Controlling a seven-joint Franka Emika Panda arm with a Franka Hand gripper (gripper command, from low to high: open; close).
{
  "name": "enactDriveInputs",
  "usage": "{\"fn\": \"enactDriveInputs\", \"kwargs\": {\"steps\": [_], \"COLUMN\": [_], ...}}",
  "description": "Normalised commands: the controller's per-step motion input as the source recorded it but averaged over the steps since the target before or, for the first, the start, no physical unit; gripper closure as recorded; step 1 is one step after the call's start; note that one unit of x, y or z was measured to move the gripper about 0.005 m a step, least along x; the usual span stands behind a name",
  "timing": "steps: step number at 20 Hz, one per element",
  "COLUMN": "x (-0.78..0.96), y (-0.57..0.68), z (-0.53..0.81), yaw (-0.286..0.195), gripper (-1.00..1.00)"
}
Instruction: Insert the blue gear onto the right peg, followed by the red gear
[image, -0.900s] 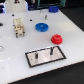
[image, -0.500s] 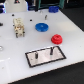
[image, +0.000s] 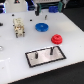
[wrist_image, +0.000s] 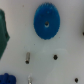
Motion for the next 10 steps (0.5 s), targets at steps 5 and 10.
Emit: {"fn": "enactDriveInputs", "kwargs": {"steps": [5, 10], "x": [-0.45, -0.35], "y": [0.14, 0.05], "z": [-0.58, -0.58], "yaw": [0.0, 0.0], "gripper": [-1.0, -1.0]}}
